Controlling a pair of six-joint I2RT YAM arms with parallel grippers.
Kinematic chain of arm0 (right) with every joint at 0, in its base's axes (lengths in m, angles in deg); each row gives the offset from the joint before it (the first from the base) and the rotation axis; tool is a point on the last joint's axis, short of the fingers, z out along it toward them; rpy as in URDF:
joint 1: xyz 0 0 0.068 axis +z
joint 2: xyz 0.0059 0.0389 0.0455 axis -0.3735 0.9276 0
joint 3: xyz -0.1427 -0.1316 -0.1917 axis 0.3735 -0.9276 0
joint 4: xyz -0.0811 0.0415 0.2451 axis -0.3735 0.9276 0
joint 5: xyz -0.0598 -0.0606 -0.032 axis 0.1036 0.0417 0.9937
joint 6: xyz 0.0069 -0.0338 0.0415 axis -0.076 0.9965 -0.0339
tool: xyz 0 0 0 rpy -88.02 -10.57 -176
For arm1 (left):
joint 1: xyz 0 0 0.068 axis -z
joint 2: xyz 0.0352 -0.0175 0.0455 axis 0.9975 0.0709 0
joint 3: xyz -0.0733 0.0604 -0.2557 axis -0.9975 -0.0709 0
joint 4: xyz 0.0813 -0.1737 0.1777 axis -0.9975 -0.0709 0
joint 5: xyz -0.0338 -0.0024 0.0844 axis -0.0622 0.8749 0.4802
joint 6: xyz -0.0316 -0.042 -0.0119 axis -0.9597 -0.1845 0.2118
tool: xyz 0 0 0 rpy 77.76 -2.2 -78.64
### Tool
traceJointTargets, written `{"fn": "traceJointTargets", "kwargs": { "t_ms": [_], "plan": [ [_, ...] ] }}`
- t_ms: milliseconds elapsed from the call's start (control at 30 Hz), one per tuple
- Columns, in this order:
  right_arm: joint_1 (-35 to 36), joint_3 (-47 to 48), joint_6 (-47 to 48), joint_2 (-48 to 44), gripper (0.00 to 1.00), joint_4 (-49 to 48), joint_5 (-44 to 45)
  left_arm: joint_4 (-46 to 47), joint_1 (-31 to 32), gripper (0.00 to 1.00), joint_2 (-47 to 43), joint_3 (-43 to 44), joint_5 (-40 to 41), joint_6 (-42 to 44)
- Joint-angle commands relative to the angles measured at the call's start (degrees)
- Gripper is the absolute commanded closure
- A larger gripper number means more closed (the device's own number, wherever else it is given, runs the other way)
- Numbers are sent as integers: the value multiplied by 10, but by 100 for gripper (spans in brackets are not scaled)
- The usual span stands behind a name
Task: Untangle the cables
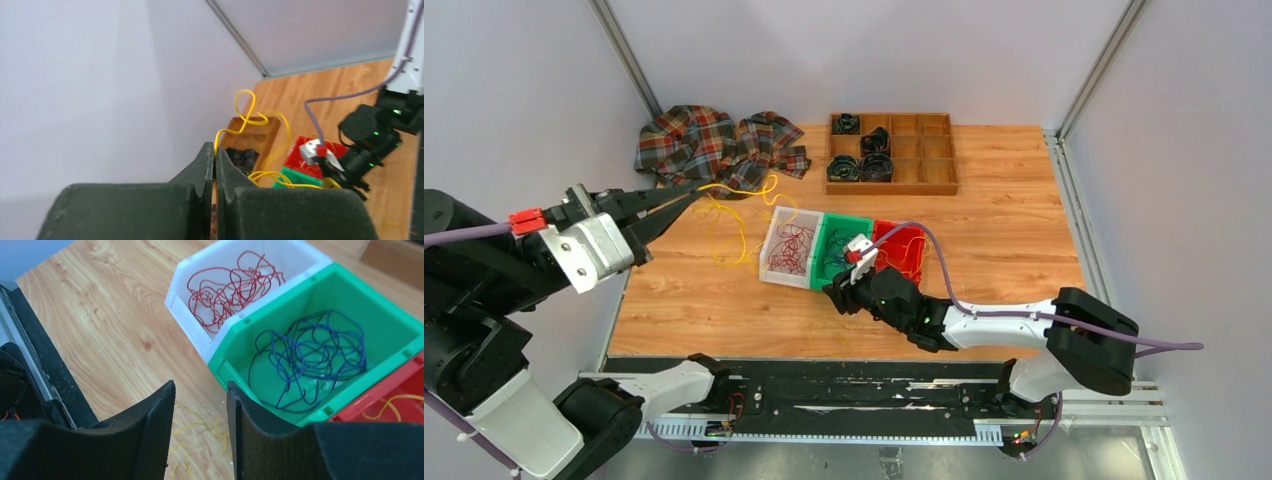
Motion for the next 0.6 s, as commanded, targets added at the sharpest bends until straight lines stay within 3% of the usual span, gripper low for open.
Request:
{"fn": "traceJointTargets", "kwargs": {
  "t_ms": [0,133,333,567],
  "plan": [
    [4,-23,-56,2,58,-47,8,95,2,100,-6,5,70,15],
    [4,-31,-75,8,57,-49,2,152,1,100,-17,-17,92,24],
    [3,2,-45,-68,36,6,4,153,1,100,-41,-76,57,16],
    [3,114,41,-169,28,99,-73,153,1,100,-81,-198,23,-1]
  ]
}}
